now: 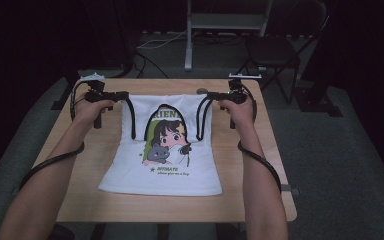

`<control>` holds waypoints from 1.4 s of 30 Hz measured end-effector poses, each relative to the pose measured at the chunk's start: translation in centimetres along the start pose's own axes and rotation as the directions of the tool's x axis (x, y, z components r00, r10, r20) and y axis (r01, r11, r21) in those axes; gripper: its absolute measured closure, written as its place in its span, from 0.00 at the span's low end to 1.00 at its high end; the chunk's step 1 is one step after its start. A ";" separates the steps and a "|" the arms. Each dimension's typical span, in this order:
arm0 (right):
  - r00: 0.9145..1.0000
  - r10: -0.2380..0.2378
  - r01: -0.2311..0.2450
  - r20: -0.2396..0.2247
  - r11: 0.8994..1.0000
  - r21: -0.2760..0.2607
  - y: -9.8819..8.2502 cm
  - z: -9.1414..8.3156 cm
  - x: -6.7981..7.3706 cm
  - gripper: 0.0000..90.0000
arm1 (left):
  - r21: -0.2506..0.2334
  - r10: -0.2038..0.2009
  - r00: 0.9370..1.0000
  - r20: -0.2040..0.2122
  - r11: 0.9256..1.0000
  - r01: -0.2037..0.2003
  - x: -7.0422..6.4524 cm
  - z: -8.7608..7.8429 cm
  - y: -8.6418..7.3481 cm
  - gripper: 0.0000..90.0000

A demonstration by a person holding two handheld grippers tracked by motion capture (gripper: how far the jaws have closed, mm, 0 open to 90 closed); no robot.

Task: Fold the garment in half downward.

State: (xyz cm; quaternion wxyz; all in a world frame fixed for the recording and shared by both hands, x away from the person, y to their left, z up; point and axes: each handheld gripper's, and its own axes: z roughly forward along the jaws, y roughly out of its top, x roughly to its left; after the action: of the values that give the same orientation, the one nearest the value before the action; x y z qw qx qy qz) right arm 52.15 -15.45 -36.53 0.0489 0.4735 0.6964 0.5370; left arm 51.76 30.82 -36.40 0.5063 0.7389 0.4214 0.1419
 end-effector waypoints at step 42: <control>1.000 -0.009 0.008 -0.014 0.999 -0.040 2.4 -1.3 1.5 0.92 | -0.088 0.032 0.999 0.019 0.996 -0.031 -1.2 -1.5 3.1 0.92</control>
State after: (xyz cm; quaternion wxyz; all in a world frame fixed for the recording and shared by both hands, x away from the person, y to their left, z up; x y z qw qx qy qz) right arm 52.07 -15.36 -33.39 0.0556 0.4657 0.6880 0.5539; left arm 51.55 30.45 -32.75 0.5402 0.7239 0.3979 0.1606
